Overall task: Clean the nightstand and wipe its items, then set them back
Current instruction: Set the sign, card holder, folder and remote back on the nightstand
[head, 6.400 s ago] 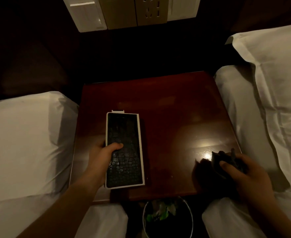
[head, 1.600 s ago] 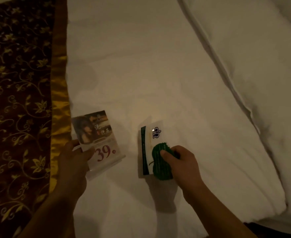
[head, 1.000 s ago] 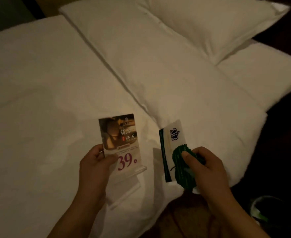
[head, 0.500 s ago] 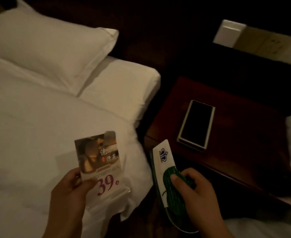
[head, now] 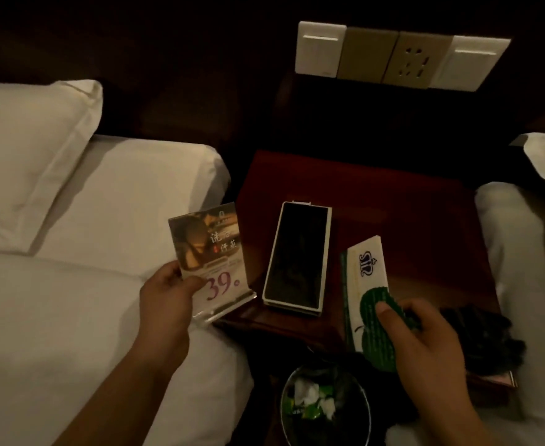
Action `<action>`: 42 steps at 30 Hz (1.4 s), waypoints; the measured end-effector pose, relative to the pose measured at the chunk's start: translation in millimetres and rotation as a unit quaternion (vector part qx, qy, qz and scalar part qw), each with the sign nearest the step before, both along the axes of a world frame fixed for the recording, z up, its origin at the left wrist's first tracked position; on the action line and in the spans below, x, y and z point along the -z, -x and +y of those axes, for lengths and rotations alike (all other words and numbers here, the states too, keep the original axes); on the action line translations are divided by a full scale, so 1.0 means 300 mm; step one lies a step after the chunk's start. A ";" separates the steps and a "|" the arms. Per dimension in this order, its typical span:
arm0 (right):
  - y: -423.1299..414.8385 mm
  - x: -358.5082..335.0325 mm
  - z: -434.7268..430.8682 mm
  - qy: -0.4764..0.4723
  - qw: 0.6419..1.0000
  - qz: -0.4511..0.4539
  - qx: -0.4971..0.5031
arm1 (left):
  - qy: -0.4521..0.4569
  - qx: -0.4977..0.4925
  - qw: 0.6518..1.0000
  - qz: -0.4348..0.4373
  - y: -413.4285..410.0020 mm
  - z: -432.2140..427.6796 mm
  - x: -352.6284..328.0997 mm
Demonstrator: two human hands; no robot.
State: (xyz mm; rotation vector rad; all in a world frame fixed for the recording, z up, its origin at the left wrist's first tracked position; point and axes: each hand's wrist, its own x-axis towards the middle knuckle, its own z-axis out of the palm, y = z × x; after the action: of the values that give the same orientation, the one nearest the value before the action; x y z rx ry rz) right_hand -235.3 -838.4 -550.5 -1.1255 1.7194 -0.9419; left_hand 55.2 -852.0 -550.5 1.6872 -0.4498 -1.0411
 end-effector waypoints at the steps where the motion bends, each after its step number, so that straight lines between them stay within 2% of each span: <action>1: 0.005 0.015 -0.027 -0.001 1.000 0.016 0.003 | -0.005 0.003 1.000 0.001 0.004 -0.040 0.013; 15: -0.051 0.133 -0.312 -0.007 0.991 0.114 0.062 | -0.042 0.054 0.995 0.078 -0.053 -0.384 0.125; 27: 0.019 0.221 -0.353 -0.012 0.985 0.170 0.011 | -0.022 0.069 0.997 0.009 0.008 -0.418 0.142; 31: 0.066 0.215 -0.469 -0.033 0.978 0.207 0.011 | -0.005 0.055 0.998 -0.030 0.014 -0.431 0.172; 34: 0.096 0.201 -0.600 -0.012 0.974 0.224 -0.017 | 0.017 0.054 0.996 -0.063 -0.011 -0.466 0.204; 42: 0.150 0.171 -0.786 0.050 0.957 0.280 -0.057 | 0.067 0.132 0.989 -0.004 0.021 -0.861 0.220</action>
State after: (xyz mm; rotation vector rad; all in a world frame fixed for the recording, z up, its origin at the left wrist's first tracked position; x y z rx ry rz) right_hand -280.2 -1074.2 -601.8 -1.6548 2.0353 -0.6783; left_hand 48.8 -1110.4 -616.5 1.5408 -0.7479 -1.1682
